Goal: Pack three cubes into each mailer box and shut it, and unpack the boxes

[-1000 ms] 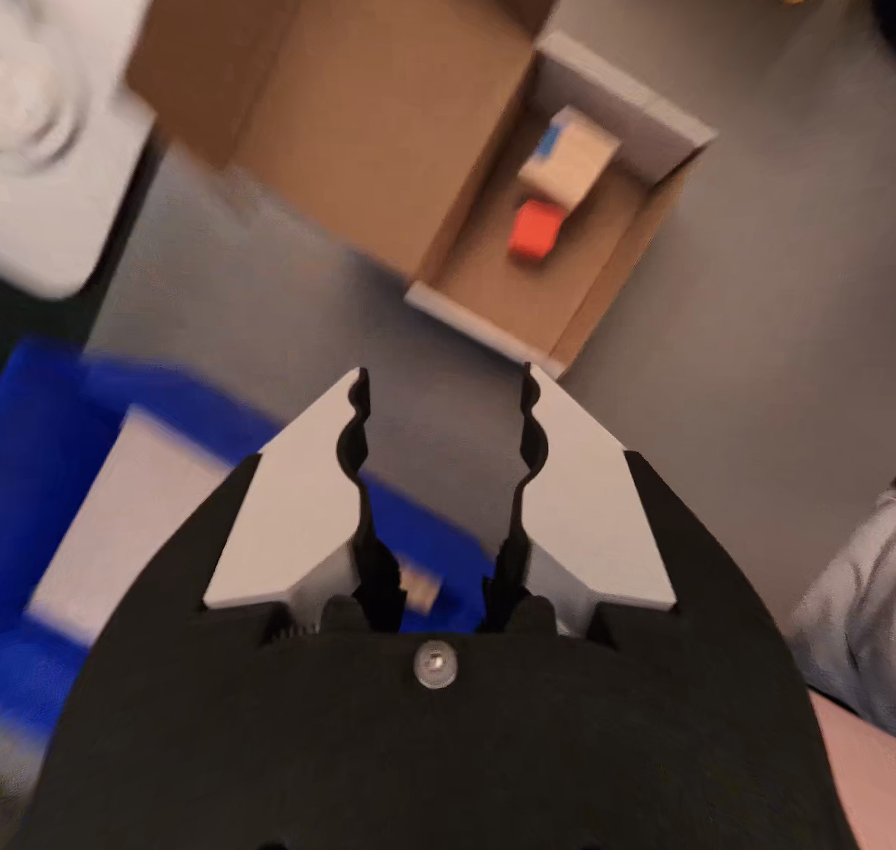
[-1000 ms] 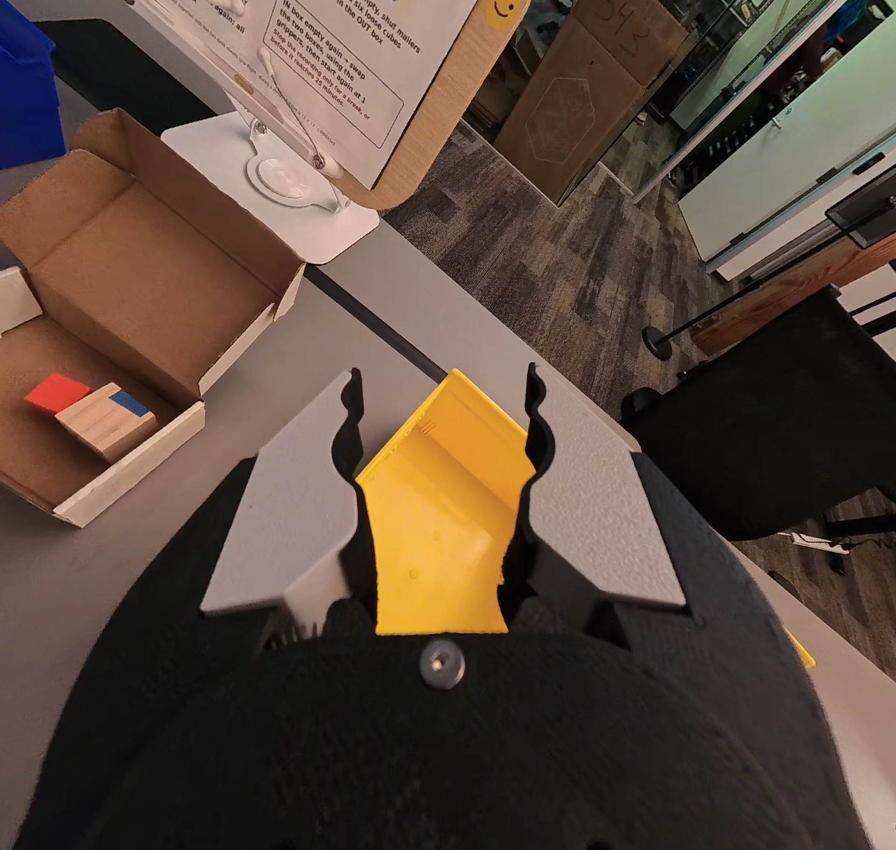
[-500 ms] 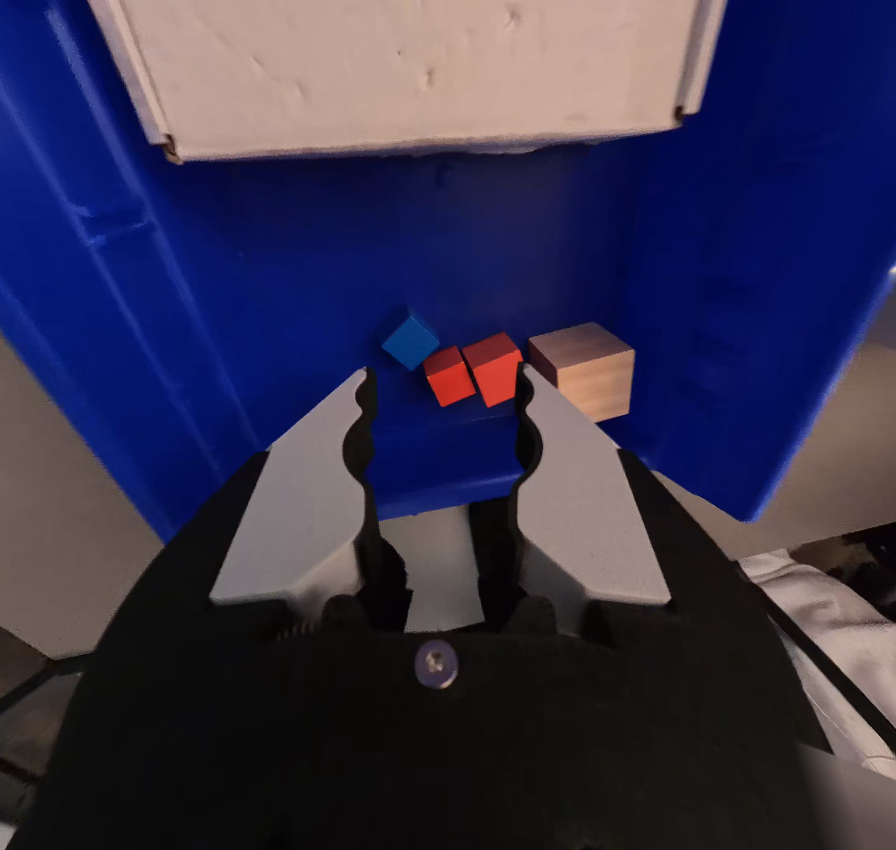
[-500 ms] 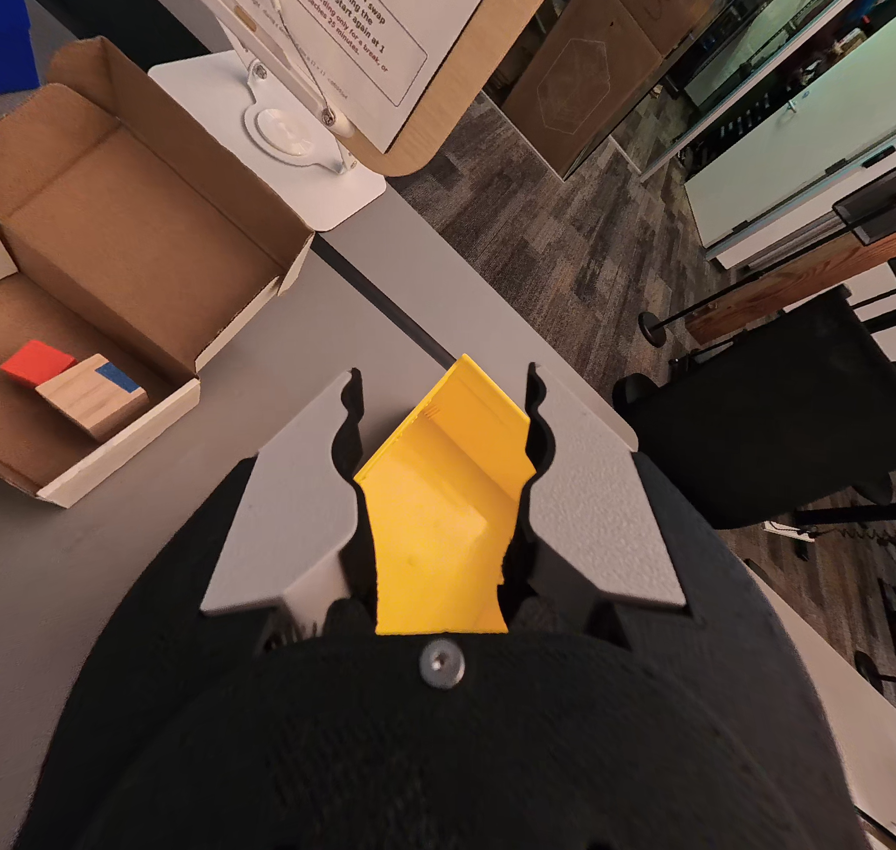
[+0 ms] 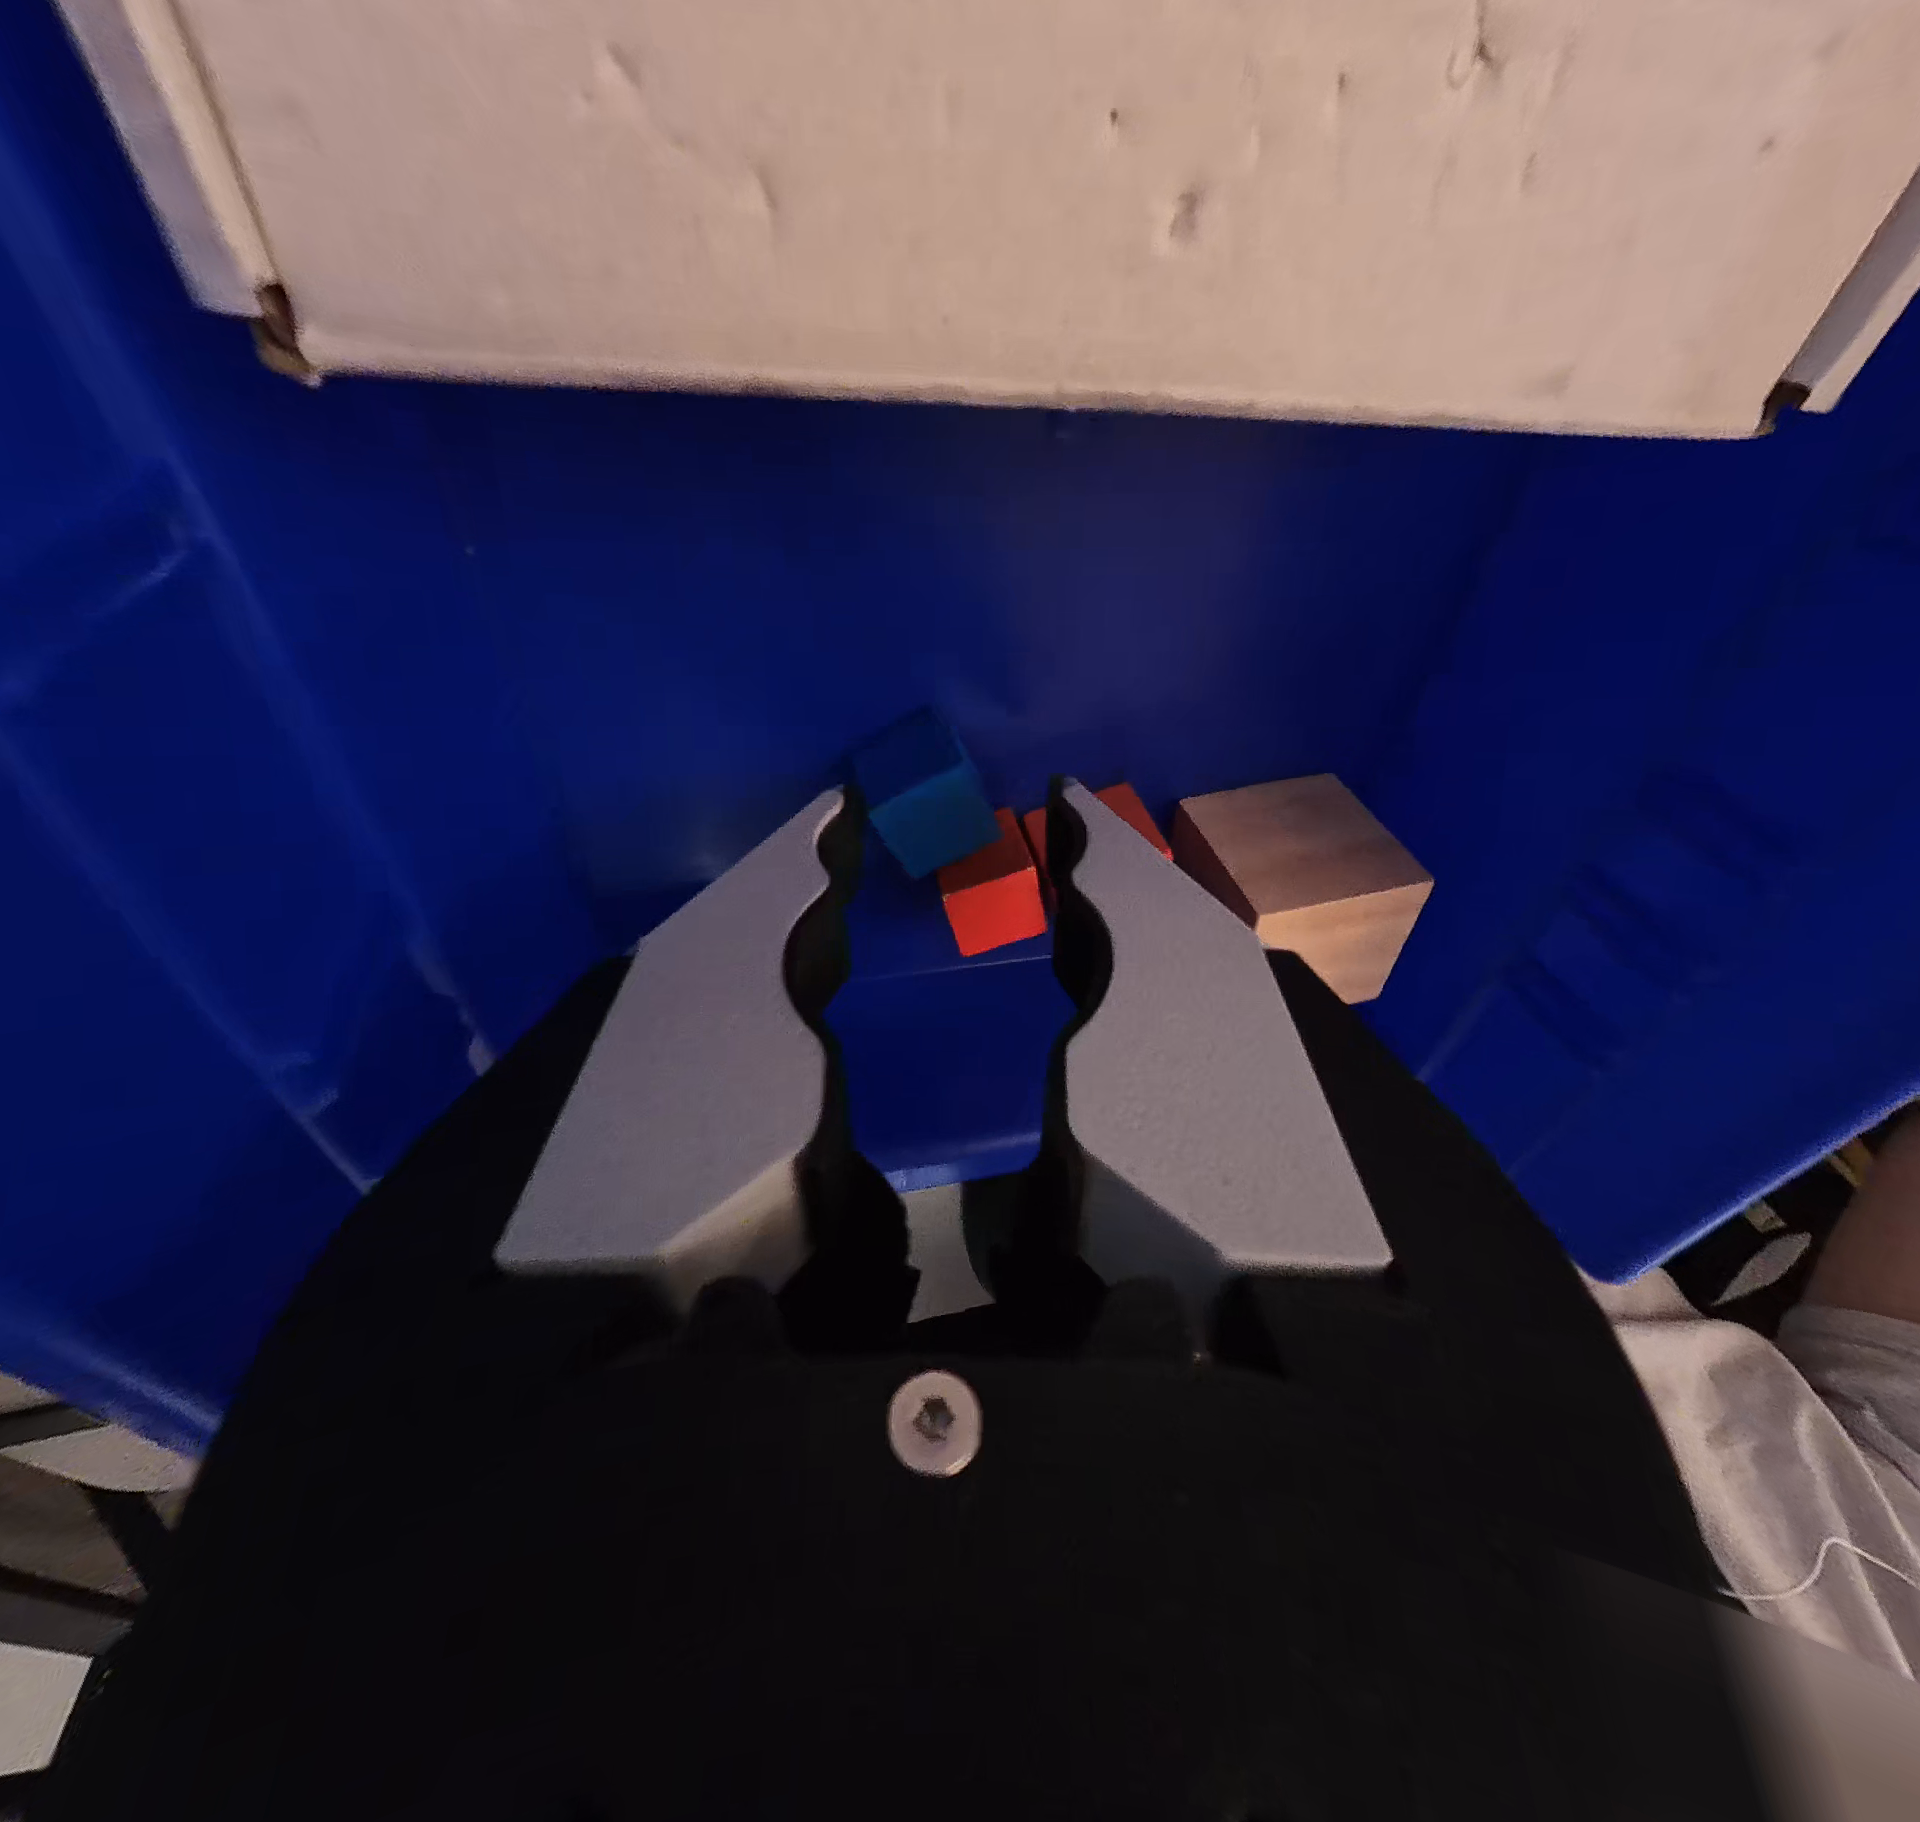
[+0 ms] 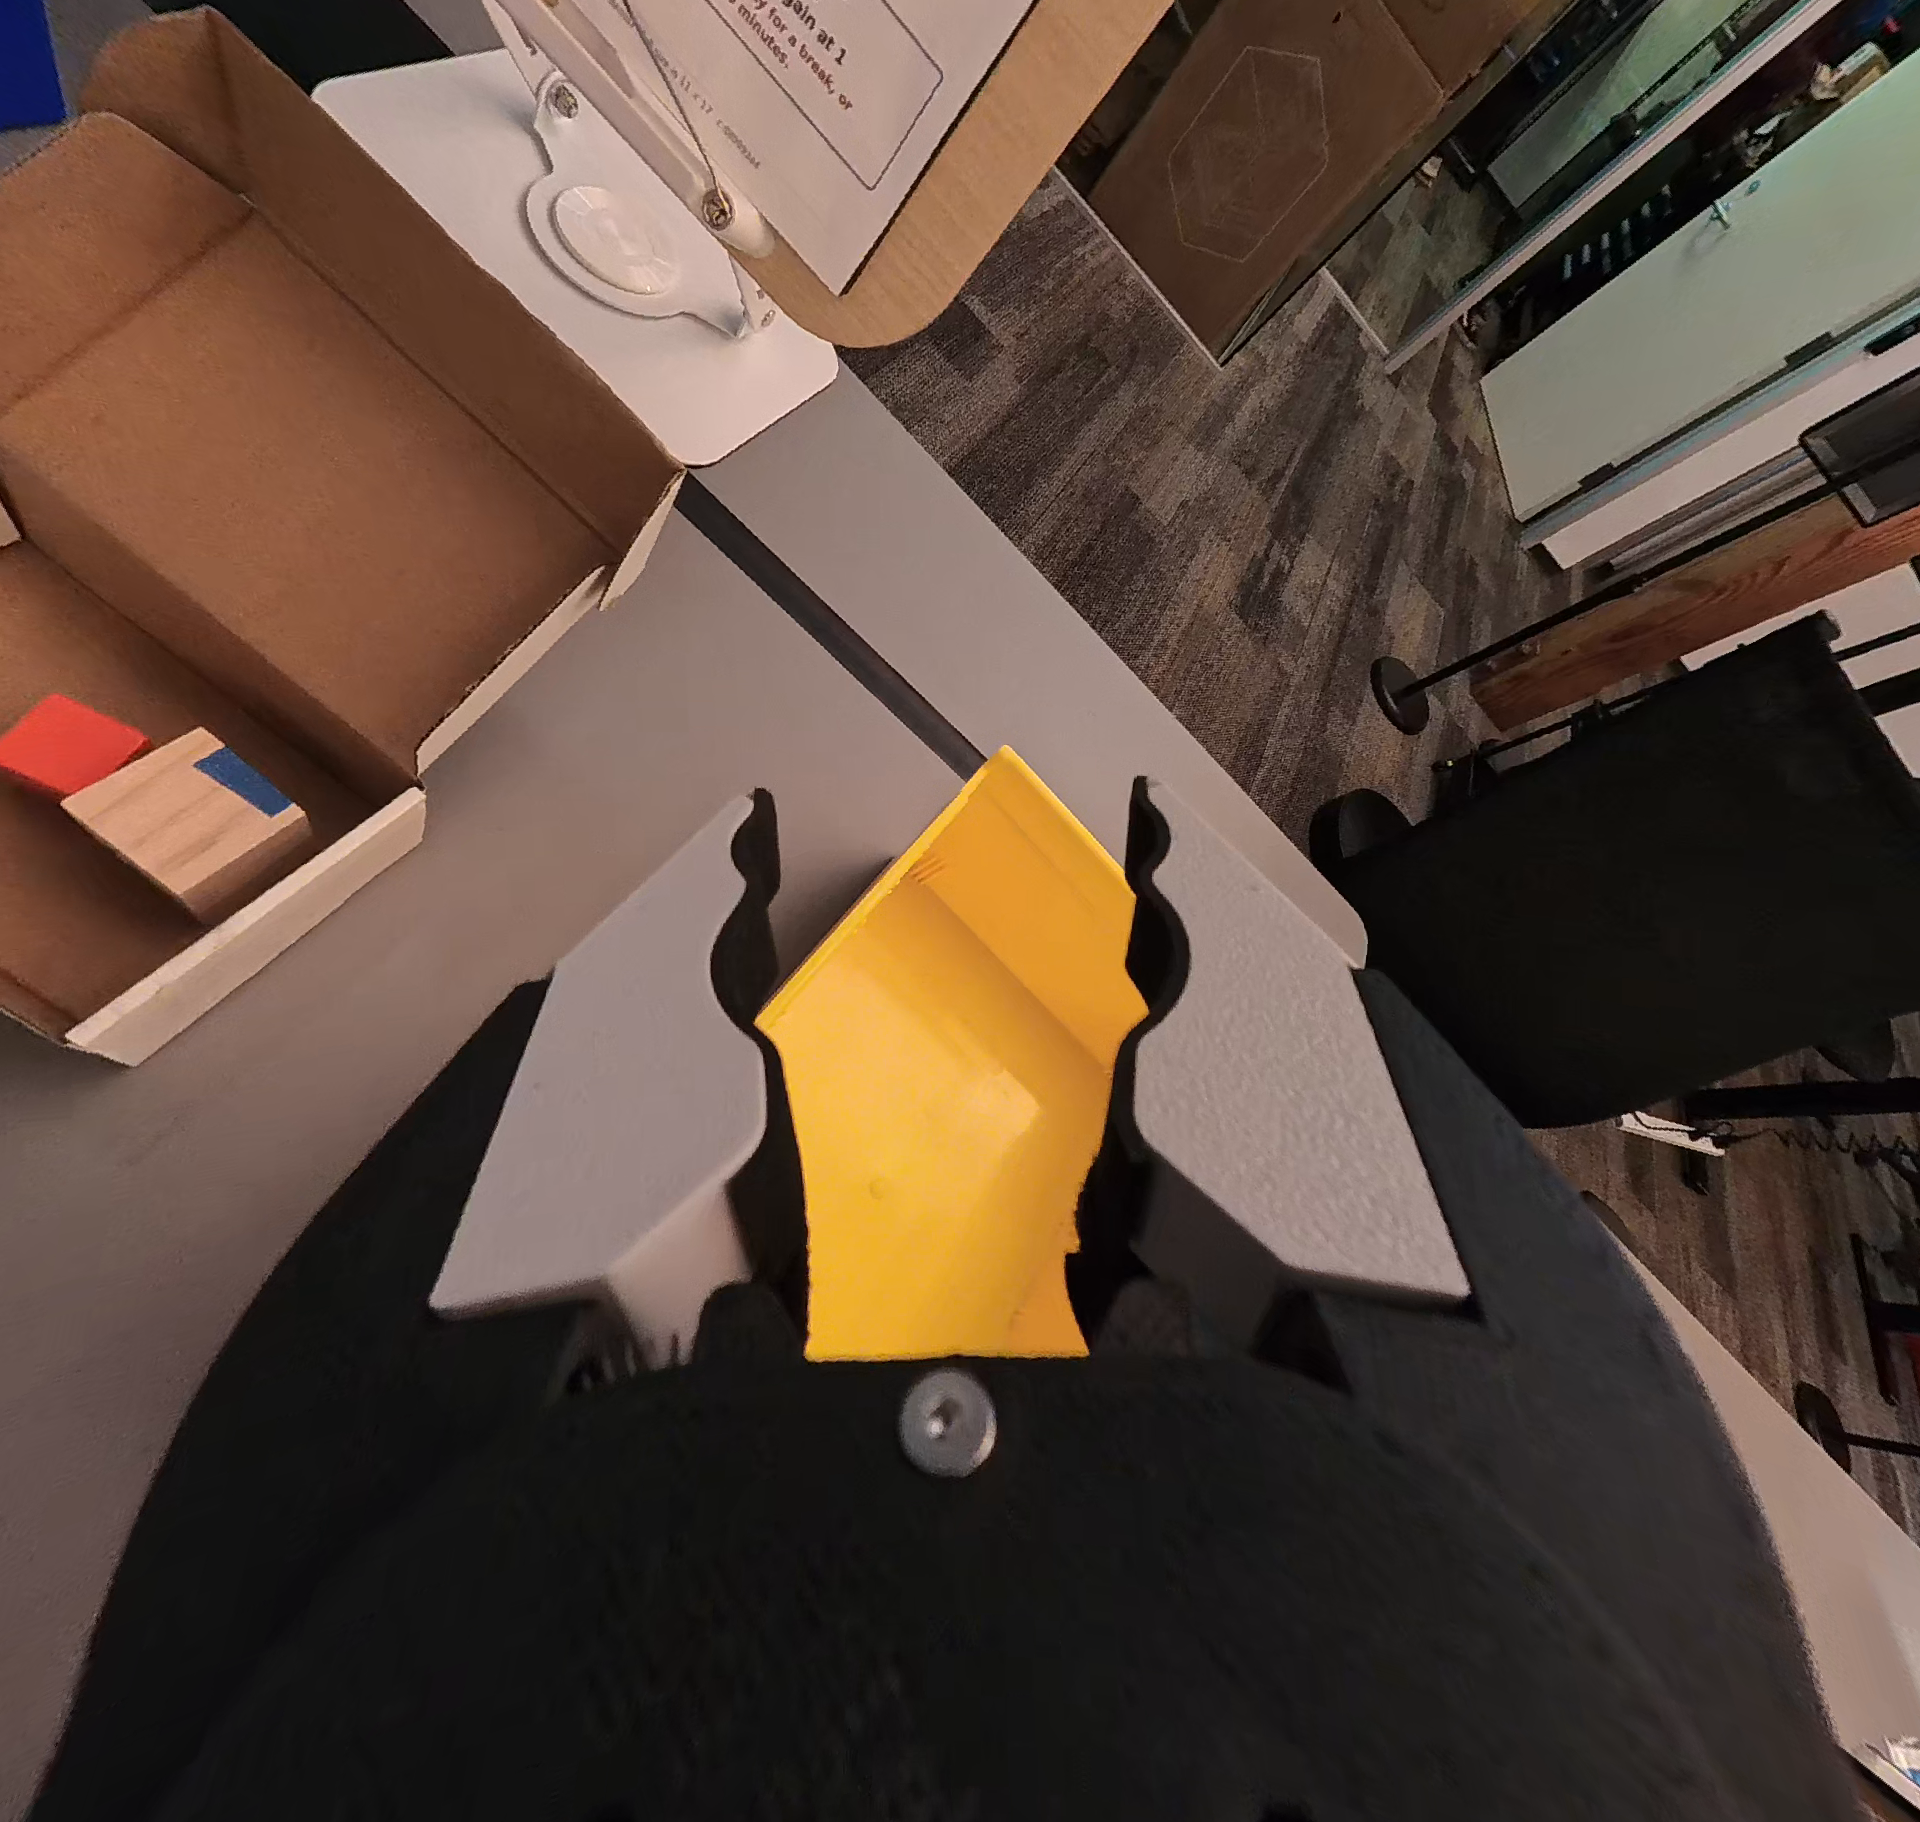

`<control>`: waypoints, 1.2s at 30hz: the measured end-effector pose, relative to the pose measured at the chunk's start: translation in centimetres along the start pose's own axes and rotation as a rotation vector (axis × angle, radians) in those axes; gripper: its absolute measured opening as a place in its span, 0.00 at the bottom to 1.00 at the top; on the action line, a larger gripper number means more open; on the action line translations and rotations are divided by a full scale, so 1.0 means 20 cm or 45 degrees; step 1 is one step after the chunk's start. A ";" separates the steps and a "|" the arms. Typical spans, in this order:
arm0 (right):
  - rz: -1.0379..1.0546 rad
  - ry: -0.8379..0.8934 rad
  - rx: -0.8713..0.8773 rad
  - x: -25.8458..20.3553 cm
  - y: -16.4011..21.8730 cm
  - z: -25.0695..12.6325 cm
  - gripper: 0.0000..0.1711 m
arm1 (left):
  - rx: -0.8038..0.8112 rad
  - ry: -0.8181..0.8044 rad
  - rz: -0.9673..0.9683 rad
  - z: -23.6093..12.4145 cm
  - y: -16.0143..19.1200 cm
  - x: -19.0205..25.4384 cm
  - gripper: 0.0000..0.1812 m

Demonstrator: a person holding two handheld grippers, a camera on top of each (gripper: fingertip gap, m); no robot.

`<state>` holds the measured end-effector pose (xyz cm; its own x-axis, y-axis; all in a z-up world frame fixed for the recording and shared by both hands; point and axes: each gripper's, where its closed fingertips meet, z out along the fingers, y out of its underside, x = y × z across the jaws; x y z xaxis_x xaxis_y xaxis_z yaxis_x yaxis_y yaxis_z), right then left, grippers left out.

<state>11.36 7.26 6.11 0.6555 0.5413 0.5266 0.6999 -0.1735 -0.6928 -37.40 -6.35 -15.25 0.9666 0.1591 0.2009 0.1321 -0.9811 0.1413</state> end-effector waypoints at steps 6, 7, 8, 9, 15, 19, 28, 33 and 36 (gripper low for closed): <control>-0.012 -0.004 -0.009 -0.01 0.01 0.00 0.39 | -0.048 0.008 -0.015 0.03 0.01 -0.01 0.16; -0.012 -0.004 -0.010 0.00 0.01 0.00 0.39 | -0.063 0.008 -0.009 0.04 0.02 -0.01 0.15; -0.013 -0.005 -0.011 0.00 0.01 0.00 0.40 | -0.066 0.006 -0.001 0.04 0.02 -0.01 0.13; -0.015 -0.006 -0.012 -0.01 0.01 0.00 0.39 | -0.055 0.003 0.004 0.04 0.01 -0.01 0.12; -0.036 -0.008 -0.028 -0.02 0.02 0.01 0.39 | 0.029 -0.037 0.035 -0.02 -0.04 0.00 0.11; -0.045 -0.001 -0.036 -0.01 0.02 0.01 0.39 | 0.163 -0.093 0.082 -0.20 0.00 0.10 0.11; -0.079 -0.018 -0.056 -0.05 0.03 0.04 0.39 | 0.479 0.158 1.381 -0.32 0.16 1.43 0.11; -0.118 -0.029 -0.068 -0.07 0.03 0.04 0.39 | 0.222 -0.203 1.530 0.03 0.07 1.42 0.11; -0.126 -0.043 -0.063 -0.09 0.02 0.05 0.39 | 0.175 -0.224 1.556 0.13 0.01 1.43 0.11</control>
<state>10.24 7.02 4.42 0.5734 0.5851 0.5735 0.7743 -0.1582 -0.6127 -9.20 -2.36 -12.04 0.4872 -0.8733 -0.0046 -0.8635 -0.4810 -0.1515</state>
